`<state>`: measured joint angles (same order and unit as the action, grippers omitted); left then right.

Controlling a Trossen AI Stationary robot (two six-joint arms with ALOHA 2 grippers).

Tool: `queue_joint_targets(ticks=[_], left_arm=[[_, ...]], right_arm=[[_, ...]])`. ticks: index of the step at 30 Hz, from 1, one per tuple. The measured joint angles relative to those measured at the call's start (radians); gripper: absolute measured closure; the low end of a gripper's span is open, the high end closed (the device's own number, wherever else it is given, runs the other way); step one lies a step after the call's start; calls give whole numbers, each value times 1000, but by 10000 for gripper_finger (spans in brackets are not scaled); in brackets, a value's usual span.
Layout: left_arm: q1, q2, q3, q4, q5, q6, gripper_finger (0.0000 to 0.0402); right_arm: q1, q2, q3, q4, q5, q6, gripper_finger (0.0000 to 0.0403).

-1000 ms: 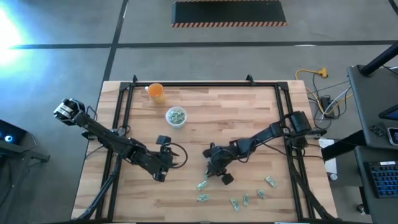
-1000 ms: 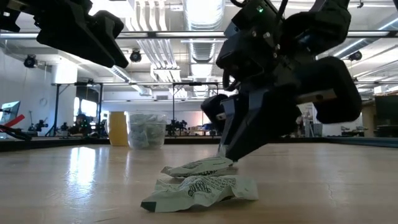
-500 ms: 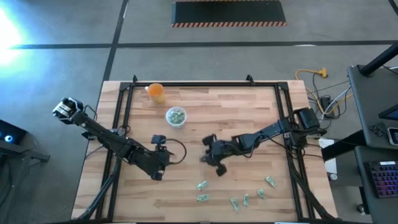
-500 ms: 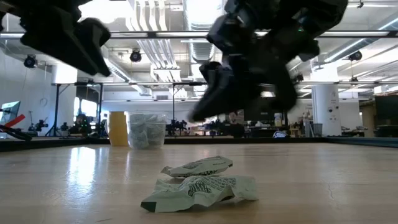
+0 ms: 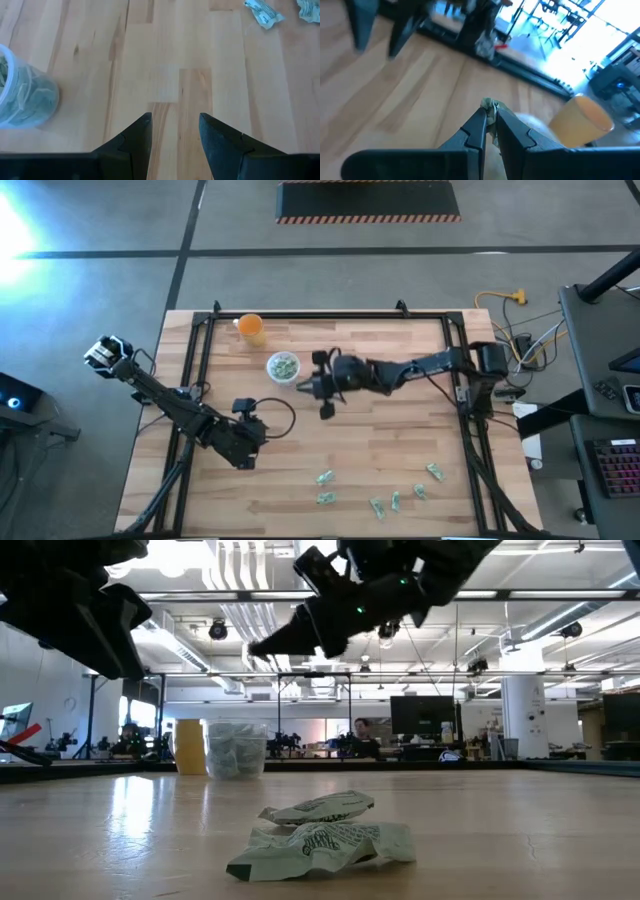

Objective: Pick and place Stevia / Truvia into bins
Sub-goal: Put the stevia packet into the transparent container

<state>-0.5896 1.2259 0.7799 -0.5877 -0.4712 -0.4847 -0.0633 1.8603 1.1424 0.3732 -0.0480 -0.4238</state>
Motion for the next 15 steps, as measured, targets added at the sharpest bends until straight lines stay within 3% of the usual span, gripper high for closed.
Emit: queue_joint_targets(ticks=[6, 15], left_arm=[[-1, 0, -1, -5, 0, 1, 256], [-1, 0, -1, -6, 0, 1, 256]], right_arm=[[-83, 5, 63, 0, -88, 57, 369], [-137, 61, 62, 56, -92, 124, 369]])
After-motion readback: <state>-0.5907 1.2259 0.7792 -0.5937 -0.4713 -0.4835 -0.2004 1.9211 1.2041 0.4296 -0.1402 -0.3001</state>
